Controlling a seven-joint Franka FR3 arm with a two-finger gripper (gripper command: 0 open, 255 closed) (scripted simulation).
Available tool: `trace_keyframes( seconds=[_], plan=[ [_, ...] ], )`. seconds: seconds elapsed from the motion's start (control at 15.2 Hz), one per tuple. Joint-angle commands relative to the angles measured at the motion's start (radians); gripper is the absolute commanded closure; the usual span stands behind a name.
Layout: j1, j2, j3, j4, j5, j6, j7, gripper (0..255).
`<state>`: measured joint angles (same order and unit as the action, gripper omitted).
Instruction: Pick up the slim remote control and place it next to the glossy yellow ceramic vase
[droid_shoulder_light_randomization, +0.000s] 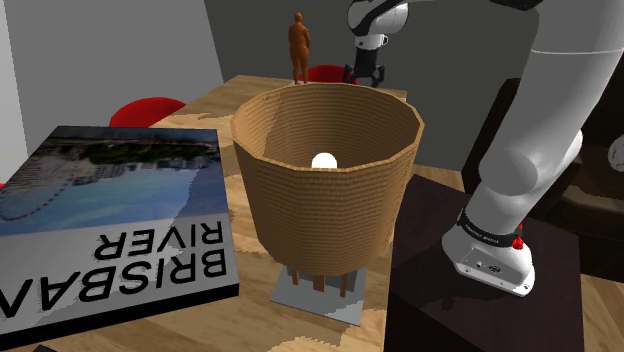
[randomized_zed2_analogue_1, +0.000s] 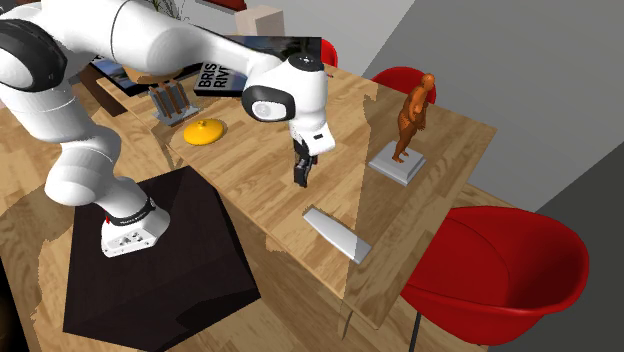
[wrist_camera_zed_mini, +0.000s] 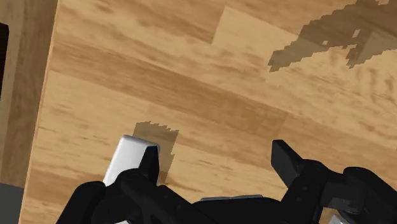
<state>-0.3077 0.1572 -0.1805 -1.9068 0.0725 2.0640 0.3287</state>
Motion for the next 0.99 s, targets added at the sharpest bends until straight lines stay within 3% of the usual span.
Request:
trace_keyframes(
  seconds=[0.0, 0.73, 0.92],
  plan=[
    [-0.017, 0.052, -0.016, 0.048, 0.008, 0.004, 0.024, 0],
    [-0.139, 0.308, -0.103, 0.296, 0.074, 0.001, 0.127, 0],
    [-0.14, 0.324, -0.1, 0.279, 0.079, 0.034, 0.123, 0]
  ],
)
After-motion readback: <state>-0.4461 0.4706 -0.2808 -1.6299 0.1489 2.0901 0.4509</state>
